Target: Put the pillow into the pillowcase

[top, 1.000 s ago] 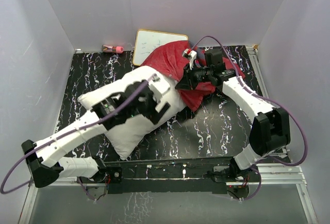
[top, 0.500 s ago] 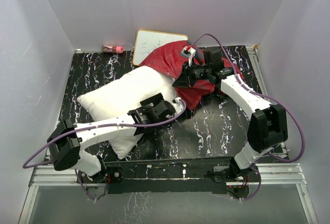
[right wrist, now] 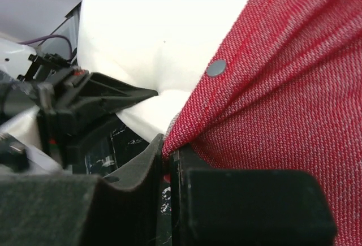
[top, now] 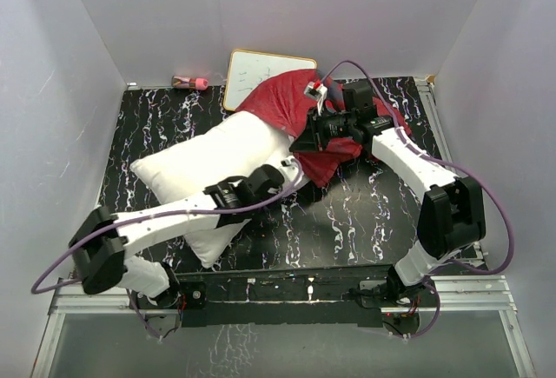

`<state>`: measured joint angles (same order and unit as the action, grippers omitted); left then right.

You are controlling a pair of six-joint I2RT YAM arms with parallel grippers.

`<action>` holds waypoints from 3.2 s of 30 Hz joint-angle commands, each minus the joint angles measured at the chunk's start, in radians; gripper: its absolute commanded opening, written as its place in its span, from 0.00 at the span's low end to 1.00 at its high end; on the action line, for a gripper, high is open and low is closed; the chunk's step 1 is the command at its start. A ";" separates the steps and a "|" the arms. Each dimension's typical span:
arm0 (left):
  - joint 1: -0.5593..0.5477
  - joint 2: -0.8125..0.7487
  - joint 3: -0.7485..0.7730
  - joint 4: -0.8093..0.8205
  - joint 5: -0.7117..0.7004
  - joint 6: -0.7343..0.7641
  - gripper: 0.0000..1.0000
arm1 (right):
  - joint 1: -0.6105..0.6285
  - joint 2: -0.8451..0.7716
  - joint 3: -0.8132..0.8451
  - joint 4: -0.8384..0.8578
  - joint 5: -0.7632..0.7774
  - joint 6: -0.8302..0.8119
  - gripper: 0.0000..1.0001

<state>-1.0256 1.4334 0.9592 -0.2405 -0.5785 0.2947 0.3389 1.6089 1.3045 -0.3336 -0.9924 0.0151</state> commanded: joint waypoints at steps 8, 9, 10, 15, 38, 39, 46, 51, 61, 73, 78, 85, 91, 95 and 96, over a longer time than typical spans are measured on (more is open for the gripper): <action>0.195 -0.295 0.212 0.156 0.550 -0.147 0.00 | 0.162 -0.048 0.391 0.344 -0.160 0.286 0.08; 0.212 -0.293 0.210 0.173 0.587 -0.168 0.00 | 0.180 -0.040 0.408 0.364 -0.151 0.309 0.08; 0.226 -0.290 0.200 0.188 0.612 -0.192 0.00 | 0.195 -0.035 0.411 0.366 -0.132 0.316 0.08; 0.337 -0.359 -0.003 0.367 0.729 -0.402 0.00 | 0.196 -0.051 0.294 0.160 0.091 0.149 0.08; 0.564 -0.472 -0.362 0.713 0.805 -1.060 0.00 | -0.159 -0.627 -0.471 0.119 0.442 -0.198 0.99; 0.564 -0.472 -0.357 0.706 0.810 -1.066 0.00 | -0.158 -0.660 -0.553 0.190 0.516 -0.156 0.99; 0.566 -0.453 -0.336 0.710 0.830 -1.121 0.00 | -0.158 -0.686 -0.798 0.445 0.687 -0.076 0.99; 0.567 -0.429 -0.297 0.713 0.859 -1.133 0.00 | -0.158 -0.509 -0.791 0.535 0.702 -0.099 0.99; 0.571 -0.398 -0.240 0.711 0.903 -1.149 0.00 | -0.159 -0.252 -0.750 0.802 0.616 -0.189 0.88; 0.573 -0.383 -0.147 0.647 0.963 -1.128 0.00 | -0.165 -0.361 -0.709 0.712 0.313 -0.270 0.08; 0.581 -0.362 -0.061 0.585 0.999 -1.125 0.00 | -0.164 -0.564 -0.619 0.531 0.202 -0.248 0.08; 0.593 -0.237 0.104 0.509 1.070 -1.156 0.00 | -0.154 -0.584 -0.279 0.372 -0.004 -0.044 0.08; 0.596 -0.072 0.236 0.418 1.145 -1.235 0.00 | 0.019 -0.488 -0.091 0.347 0.034 0.017 0.08; 0.596 0.004 0.194 0.456 1.137 -1.319 0.00 | 0.101 -0.448 -0.095 0.329 0.108 0.004 0.08; 0.596 0.012 0.180 0.459 1.131 -1.326 0.00 | 0.104 -0.436 -0.112 0.318 0.142 0.007 0.08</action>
<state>-0.4183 1.4319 1.1366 0.1268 0.5316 -0.9237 0.3607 1.1538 1.1557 -0.0574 -0.8383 -0.0170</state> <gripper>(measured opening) 0.055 0.099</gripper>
